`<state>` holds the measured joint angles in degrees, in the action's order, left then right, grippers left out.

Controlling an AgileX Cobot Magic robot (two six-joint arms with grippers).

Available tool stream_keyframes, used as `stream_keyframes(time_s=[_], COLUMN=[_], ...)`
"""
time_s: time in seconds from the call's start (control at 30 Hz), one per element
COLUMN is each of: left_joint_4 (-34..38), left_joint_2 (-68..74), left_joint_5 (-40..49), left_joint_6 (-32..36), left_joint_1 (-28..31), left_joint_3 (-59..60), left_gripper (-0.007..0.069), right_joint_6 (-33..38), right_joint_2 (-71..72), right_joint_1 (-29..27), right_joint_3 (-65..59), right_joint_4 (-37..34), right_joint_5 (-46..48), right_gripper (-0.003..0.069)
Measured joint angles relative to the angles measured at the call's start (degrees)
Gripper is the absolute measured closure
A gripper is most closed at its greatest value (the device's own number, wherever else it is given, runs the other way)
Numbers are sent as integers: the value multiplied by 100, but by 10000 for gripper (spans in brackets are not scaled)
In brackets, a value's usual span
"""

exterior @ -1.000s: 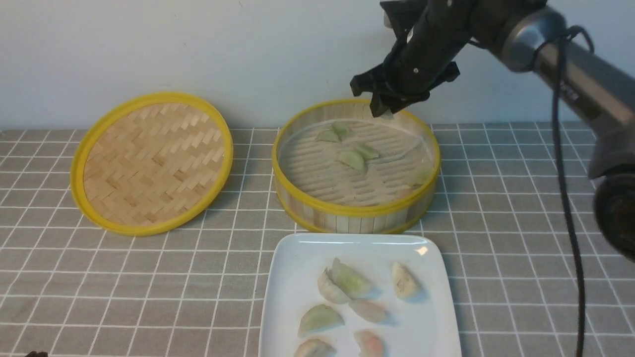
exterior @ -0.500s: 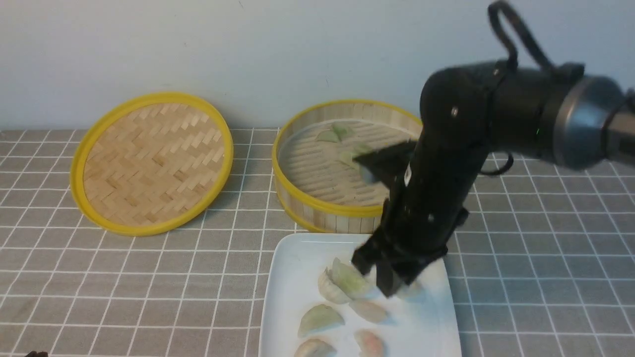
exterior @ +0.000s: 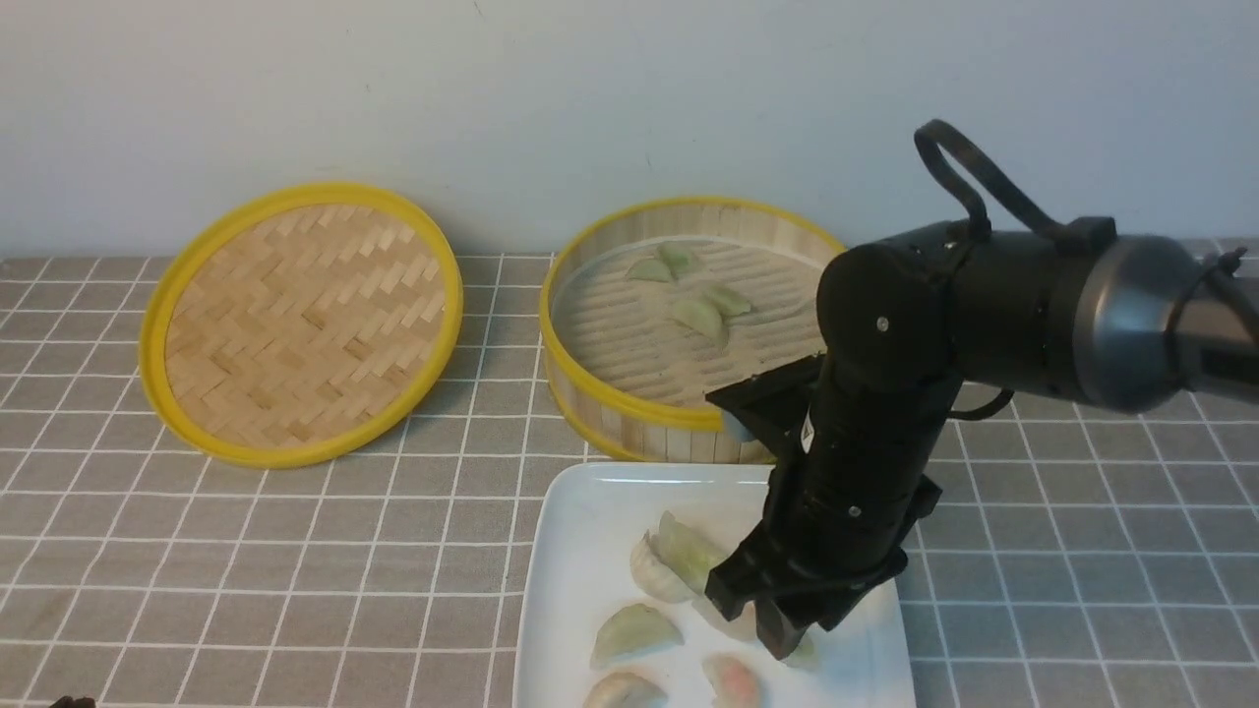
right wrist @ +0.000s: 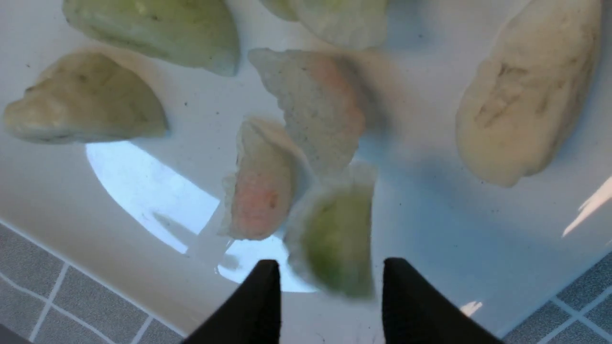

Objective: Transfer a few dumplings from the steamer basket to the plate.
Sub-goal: Use the right arm to put the dumpling into the plate, then use the right arm to grab a dumpling from inside the steamer

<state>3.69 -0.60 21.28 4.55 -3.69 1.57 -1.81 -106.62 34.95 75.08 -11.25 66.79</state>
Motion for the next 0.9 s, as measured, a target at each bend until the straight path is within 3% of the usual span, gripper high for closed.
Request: stream_keyframes(time_s=[0.1,0.23,0.43,0.63,0.9], left_joint_4=[0,0,0,0,0], left_joint_2=[0,0,0,0,0], left_joint_5=[0,0,0,0,0], left_joint_6=[0,0,0,0,0], left_joint_1=[0,0,0,0,0], left_joint_3=[0,0,0,0,0], left_gripper=[629,629,629,629,629], right_joint_6=[-66,-95,-501,-569,-585], right_joint_2=[0,0,-140,-1069,-2192], right_joint_1=[0,4,-312,-850,-1094], right_joint_3=[64,591,1726,3204,4307], right_joint_4=[104,724,1874,2088,2095], right_joint_5=[35,87,-370,-371,329], right_gripper=[216,153,146,145,145])
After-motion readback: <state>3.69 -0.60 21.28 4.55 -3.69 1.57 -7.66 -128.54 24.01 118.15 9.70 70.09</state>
